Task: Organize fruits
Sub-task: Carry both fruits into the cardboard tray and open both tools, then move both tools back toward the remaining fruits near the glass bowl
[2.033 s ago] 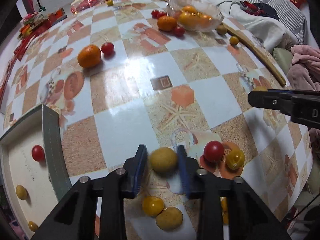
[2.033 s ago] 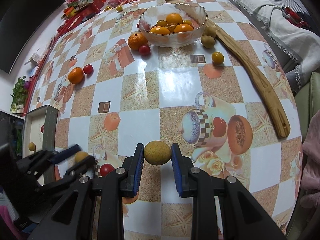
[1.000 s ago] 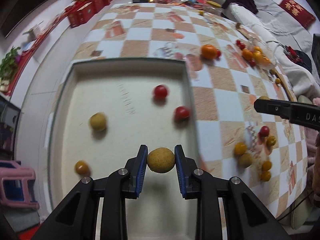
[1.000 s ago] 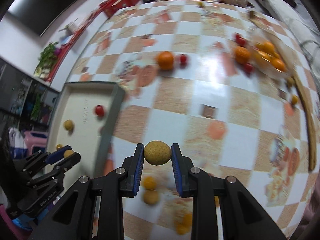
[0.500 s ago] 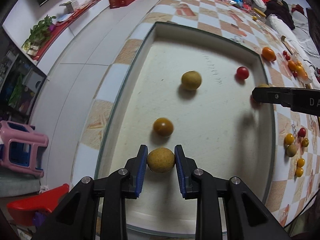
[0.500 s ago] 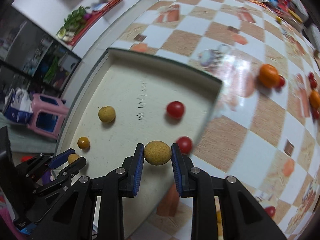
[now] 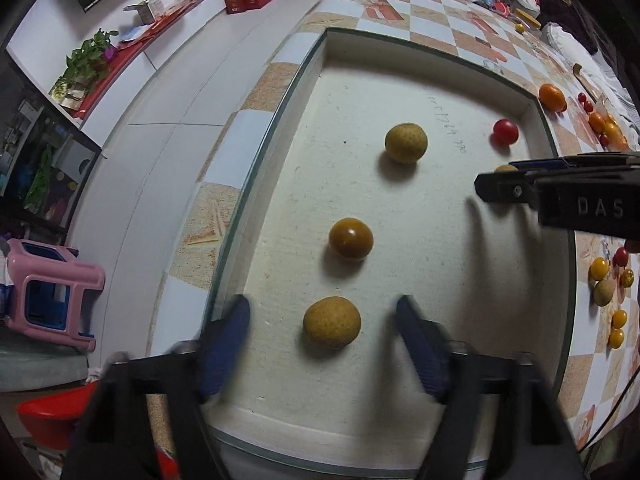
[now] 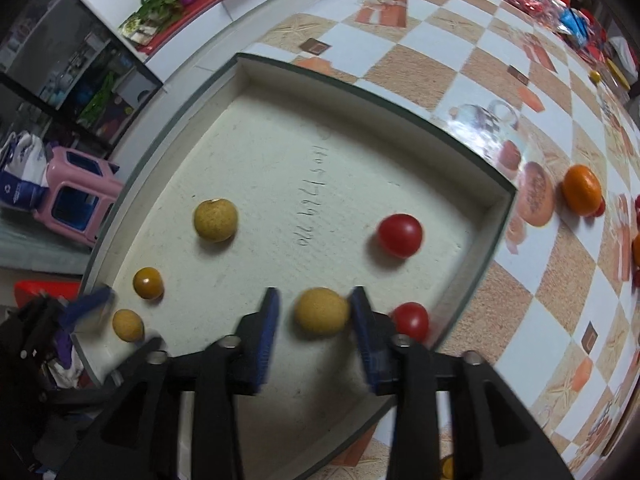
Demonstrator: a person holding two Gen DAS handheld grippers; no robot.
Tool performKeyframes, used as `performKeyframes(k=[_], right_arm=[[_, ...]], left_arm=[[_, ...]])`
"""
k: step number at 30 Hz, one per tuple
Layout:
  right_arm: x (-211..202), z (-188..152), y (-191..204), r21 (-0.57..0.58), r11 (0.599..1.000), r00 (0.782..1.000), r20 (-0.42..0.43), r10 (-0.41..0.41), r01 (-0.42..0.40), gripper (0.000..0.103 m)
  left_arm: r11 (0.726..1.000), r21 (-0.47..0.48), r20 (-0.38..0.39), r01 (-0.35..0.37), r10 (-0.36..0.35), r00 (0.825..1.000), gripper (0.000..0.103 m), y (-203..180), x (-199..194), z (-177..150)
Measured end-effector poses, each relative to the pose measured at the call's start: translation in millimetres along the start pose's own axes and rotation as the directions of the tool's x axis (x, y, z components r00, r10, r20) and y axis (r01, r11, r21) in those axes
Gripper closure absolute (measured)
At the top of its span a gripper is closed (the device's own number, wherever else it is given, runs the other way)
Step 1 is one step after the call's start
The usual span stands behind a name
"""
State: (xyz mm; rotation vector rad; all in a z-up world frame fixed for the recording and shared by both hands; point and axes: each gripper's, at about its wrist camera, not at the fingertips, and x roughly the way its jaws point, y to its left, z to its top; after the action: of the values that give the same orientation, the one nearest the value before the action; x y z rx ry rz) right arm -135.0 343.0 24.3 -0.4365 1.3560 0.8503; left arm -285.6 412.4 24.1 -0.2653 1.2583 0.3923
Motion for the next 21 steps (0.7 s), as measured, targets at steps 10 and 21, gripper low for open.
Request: performKeyframes(k=[10, 21], right_arm=[[-25, 2, -11, 0.071, 0.995, 0.995, 0.067, 0.07, -0.075, 0.02], [-78, -42, -89, 0.3, 0.954, 0.987, 0.159, -0.031, -0.018, 0.014]], left_arm=[[0.999, 0.051, -0.026, -0.001, 0.002, 1.0, 0.026, -12, -1, 7], [0.974, 0.22, 0.03, 0.058, -0.066, 0.997, 0.026, -72, -25, 26]])
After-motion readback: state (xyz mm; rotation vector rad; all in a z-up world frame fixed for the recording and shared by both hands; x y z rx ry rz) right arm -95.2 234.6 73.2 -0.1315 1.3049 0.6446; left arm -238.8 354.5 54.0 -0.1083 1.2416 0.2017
